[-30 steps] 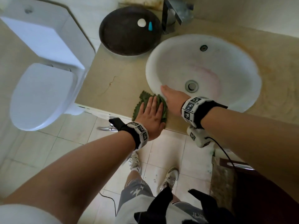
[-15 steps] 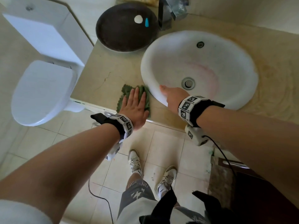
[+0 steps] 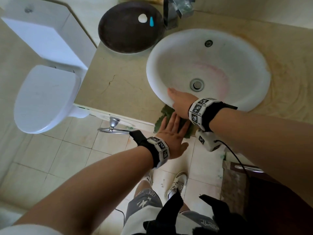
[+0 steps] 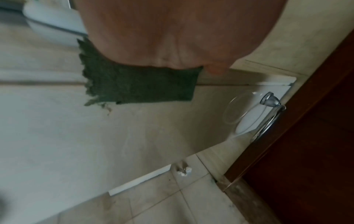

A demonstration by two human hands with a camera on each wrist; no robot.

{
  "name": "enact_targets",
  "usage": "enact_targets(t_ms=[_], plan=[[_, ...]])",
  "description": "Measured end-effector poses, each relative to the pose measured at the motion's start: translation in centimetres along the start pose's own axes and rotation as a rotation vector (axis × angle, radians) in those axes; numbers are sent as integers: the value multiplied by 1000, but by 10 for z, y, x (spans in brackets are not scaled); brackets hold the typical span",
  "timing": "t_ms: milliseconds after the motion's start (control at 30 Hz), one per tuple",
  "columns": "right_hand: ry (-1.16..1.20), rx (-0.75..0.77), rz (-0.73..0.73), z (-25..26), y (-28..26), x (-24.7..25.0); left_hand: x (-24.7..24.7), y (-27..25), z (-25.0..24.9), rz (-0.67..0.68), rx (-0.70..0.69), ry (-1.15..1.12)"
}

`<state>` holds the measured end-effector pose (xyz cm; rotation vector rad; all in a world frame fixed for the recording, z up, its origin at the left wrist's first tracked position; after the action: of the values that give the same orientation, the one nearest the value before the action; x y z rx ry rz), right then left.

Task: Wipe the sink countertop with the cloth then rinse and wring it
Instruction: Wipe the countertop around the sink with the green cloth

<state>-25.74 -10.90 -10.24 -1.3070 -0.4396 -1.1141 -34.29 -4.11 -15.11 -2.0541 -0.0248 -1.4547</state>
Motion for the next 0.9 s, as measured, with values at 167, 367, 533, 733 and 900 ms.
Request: enact_targets(t_ms=[167, 367, 533, 733, 900], plan=[[87, 118, -221, 16, -42, -14, 38, -12, 26, -93, -239, -30], [-45, 73, -159, 35, -46, -68, 83, -13, 93, -332, -137, -342], [-193, 77, -171, 40, -33, -77, 56, -6, 149, -31, -83, 22], [-104, 81, -219, 54, -13, -74, 53, -4, 142, 83, -120, 118], [-68, 77, -258, 42, -19, -79, 50, -4, 130, 73, -102, 173]])
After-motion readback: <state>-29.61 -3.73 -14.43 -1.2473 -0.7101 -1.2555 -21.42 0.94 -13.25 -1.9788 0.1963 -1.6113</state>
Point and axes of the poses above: each hand's wrist, its own y-axis towards the middle knuckle, its own x-axis out of the back of the hand, z = x × y, the point moved 10 cm from there along y, towards the middle knuckle, and after that the axes turned 1 degree about x, right-handed, at the moved point
